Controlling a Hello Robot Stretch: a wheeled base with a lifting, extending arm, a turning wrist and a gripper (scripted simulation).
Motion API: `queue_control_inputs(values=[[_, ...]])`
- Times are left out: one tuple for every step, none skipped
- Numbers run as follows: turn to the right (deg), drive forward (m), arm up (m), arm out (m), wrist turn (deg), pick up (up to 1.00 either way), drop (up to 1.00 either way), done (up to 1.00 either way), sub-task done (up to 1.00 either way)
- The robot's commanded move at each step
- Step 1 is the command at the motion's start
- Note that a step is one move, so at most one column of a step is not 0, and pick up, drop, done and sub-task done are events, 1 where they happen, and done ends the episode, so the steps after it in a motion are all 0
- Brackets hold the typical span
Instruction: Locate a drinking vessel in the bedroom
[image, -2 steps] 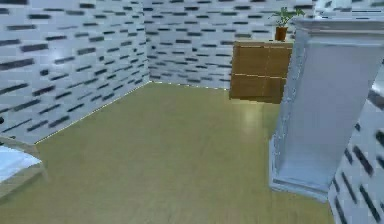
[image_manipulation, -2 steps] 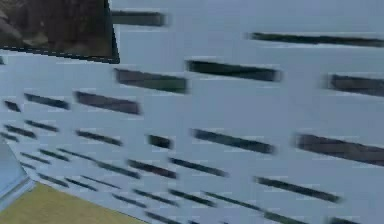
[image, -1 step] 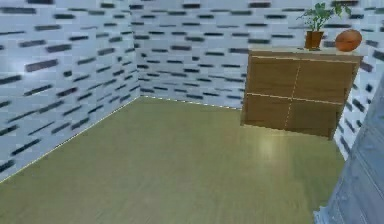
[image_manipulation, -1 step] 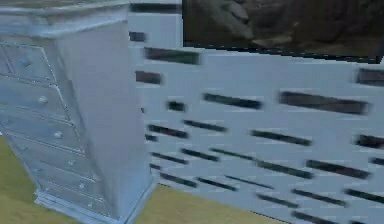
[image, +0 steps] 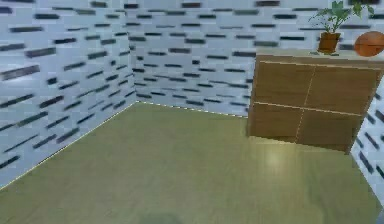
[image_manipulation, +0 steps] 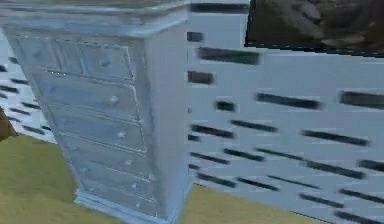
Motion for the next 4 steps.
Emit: queue_control_inputs(values=[[18.0, 0.0, 0.0, 0.0, 0.0, 0.0, 0.0, 0.0, 0.0], [0.0, 1.0, 0.0, 0.0, 0.0, 0.0, 0.0, 0.0, 0.0], [6.0, 0.0, 0.0, 0.0, 0.0, 0.0, 0.0, 0.0, 0.0], [0.0, 0.3, 0.0, 0.0, 0.0, 0.0, 0.0, 0.0, 0.0]])
